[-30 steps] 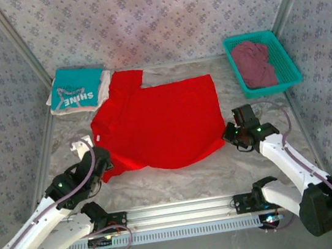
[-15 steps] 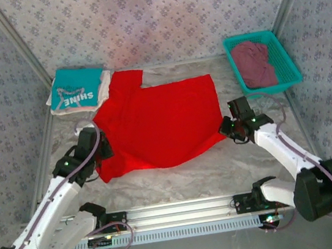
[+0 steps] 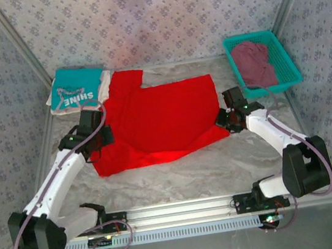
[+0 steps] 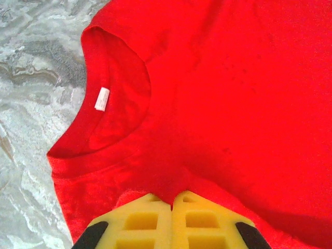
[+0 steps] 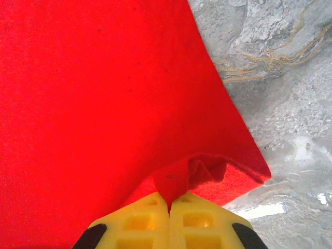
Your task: Fold and stack the t-shirts
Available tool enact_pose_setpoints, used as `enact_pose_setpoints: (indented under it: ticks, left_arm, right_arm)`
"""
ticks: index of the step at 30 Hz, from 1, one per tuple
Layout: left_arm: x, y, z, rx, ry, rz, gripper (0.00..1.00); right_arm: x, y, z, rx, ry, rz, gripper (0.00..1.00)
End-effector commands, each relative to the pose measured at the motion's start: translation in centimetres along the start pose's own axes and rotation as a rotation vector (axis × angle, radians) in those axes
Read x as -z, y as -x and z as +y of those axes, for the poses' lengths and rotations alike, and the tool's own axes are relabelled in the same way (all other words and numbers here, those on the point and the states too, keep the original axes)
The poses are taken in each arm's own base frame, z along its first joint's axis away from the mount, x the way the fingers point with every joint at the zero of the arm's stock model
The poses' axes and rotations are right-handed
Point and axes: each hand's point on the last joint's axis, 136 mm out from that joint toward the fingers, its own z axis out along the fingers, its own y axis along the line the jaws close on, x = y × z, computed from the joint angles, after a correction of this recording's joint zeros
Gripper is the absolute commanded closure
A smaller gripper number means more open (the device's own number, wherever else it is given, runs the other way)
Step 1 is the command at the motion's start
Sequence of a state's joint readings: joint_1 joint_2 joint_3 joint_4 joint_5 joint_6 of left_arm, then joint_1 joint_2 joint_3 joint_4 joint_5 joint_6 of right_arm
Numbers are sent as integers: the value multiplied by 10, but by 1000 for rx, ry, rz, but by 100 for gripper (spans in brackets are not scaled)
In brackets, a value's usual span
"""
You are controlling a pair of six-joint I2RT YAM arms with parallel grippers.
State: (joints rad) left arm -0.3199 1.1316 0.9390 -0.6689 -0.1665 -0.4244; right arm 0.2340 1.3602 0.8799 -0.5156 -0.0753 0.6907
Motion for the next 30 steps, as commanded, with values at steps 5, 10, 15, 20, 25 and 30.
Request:
enact_pose_setpoints:
  ticks: [5,10,15,20,25,30]
  left_arm:
    - [-12,31,-8,-65,-25,-50,100]
    - [-22,41,-11,-88,-22,-59,100]
    - [-26,55,-16,-117,-22,-79,100]
    - [-32,68,-19,-135,-12,-84,100]
    - [-48,75,-22,-165,9,-56,100]
    - [-58,89,-14,-185,71,-62,99]
  right_arm:
    - [-9,13,-10,-32,-50,-6,100]
    - [-20,16,-15,-46,-64,-5,100]
    - [-24,21,-12,-61,-55,-15,100]
    - [-25,26,-13,-73,-57,-21,100]
    - [-31,31,-12,-82,-59,-18,96]
    - [-42,40,-9,-89,-59,-3,75]
